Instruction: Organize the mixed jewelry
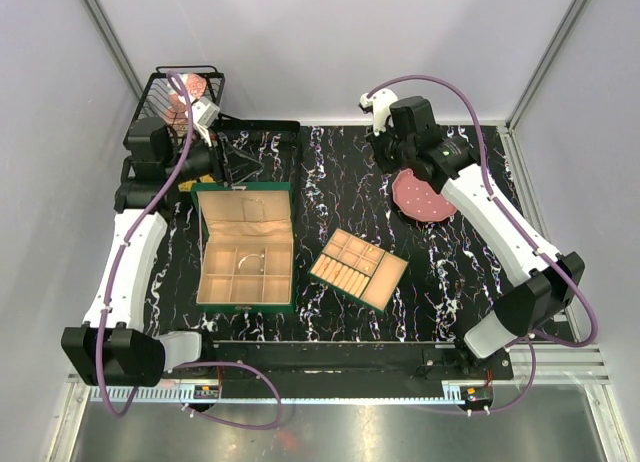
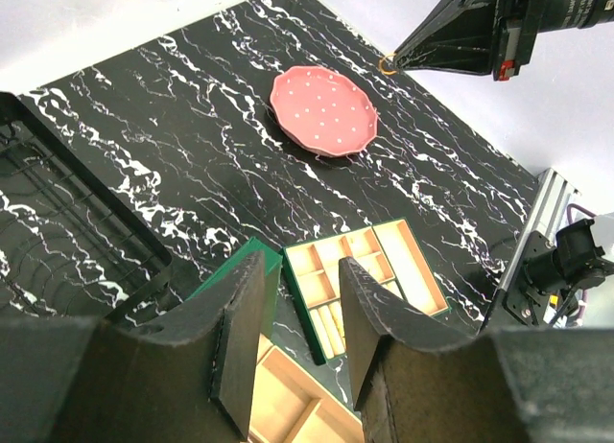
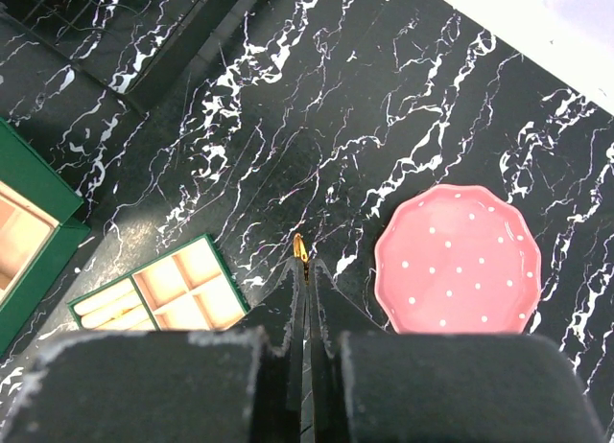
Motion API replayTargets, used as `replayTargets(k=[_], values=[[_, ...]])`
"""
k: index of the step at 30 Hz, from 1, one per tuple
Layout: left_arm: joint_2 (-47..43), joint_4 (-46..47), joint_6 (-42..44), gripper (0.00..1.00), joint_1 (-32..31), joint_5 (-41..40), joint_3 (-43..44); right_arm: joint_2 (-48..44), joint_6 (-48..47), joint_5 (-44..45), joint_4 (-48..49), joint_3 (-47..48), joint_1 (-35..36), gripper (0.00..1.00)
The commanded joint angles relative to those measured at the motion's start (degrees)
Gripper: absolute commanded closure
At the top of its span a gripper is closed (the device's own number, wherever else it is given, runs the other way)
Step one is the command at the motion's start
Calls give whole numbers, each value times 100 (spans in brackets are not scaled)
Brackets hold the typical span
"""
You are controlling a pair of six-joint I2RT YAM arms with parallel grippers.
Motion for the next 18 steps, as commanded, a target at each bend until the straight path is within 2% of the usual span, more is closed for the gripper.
replayTargets(k=[1, 5, 18], values=[[-274, 82, 159, 60, 75, -80, -56, -8, 29, -285, 24, 22, 11, 100], [-335, 65, 176, 60, 101, -71, -109, 0, 64, -628, 23, 57, 2, 100], [-353, 47, 194, 60, 102, -62, -162, -17, 55, -338, 85, 30, 19, 100]])
